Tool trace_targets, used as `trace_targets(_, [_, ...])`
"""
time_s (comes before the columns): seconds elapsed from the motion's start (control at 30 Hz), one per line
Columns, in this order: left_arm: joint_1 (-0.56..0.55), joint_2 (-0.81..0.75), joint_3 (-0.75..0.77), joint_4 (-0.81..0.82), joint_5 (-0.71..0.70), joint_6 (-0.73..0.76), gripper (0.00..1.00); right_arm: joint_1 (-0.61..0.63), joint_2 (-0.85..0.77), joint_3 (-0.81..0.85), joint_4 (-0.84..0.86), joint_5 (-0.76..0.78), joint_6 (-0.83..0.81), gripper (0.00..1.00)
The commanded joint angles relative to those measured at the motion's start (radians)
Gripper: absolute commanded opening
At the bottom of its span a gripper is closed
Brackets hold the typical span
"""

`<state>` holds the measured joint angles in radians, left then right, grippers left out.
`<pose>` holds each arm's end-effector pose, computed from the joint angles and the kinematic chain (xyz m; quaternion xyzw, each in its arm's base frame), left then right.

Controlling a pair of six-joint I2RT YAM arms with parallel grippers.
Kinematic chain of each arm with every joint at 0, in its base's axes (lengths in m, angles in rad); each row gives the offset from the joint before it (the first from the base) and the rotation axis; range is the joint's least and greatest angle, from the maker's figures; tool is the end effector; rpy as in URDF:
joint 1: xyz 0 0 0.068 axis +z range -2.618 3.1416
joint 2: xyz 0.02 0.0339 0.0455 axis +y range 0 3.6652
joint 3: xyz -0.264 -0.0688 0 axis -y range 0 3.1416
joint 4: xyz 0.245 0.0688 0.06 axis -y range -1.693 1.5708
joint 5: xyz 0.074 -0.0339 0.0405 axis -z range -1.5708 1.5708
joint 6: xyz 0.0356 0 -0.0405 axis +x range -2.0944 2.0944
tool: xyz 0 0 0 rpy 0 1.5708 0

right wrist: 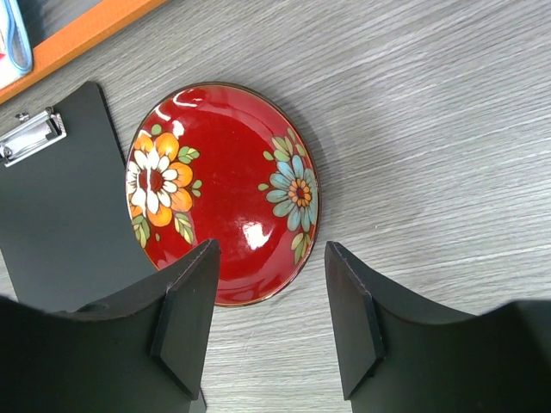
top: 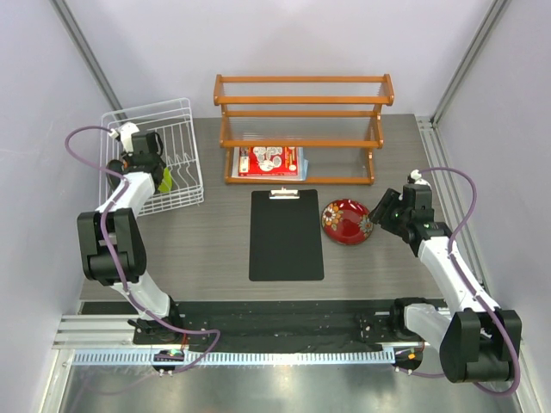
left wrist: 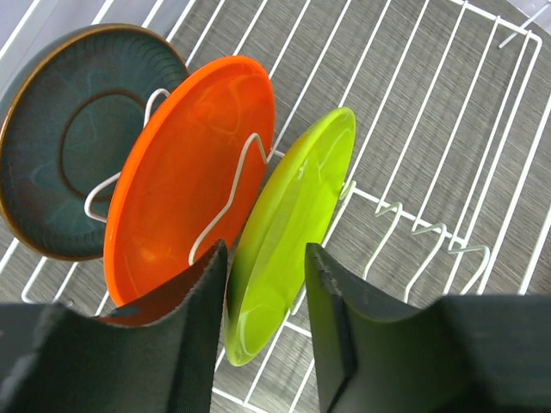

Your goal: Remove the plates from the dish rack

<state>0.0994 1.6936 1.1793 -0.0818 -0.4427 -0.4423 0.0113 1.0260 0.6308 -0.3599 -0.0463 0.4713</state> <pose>0.3796 0.0532 0.2476 -0.3297 0.8031 0.1132 0.4833 0.2121 0.0040 0.2252 0.2003 0.8957 0.1154 0.3800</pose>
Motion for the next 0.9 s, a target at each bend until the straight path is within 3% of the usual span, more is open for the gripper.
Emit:
trace_targets(0.0, [0.008,0.009,-0.007,0.036,-0.001,-0.009,0.31,0.001,0.008,0.037,0.029,-0.012,-0.014,0.58])
trace_targets(0.07, [0.011,0.014,0.006,0.019,0.012,-0.01,0.22,0.001,0.012,0.035,0.03,-0.012,-0.016,0.58])
trace_targets(0.1, [0.014,0.012,0.008,0.007,0.015,-0.012,0.13,0.001,0.014,0.035,0.029,-0.01,-0.014,0.58])
trace_targets(0.2, [0.02,0.018,0.016,-0.009,0.018,-0.012,0.22,0.001,0.025,0.037,0.029,-0.016,-0.011,0.58])
trace_targets(0.33, [0.023,0.017,0.013,-0.019,0.01,-0.015,0.23,0.001,0.026,0.037,0.03,-0.023,-0.016,0.58])
trace_targets(0.37, [0.025,0.017,0.011,-0.018,0.012,-0.015,0.23,0.003,0.026,0.037,0.03,-0.021,-0.016,0.58])
trace_targets(0.47, [0.025,0.018,0.02,-0.027,0.022,-0.013,0.0,0.003,0.028,0.038,0.032,-0.021,-0.016,0.58])
trace_targets(0.67, [0.025,-0.046,0.098,-0.14,0.117,0.019,0.0,0.003,0.028,0.044,0.032,-0.035,-0.016,0.58])
trace_targets(0.87, [0.026,-0.208,0.122,-0.266,0.205,0.017,0.0,0.001,0.013,0.072,0.032,-0.055,-0.011,0.58])
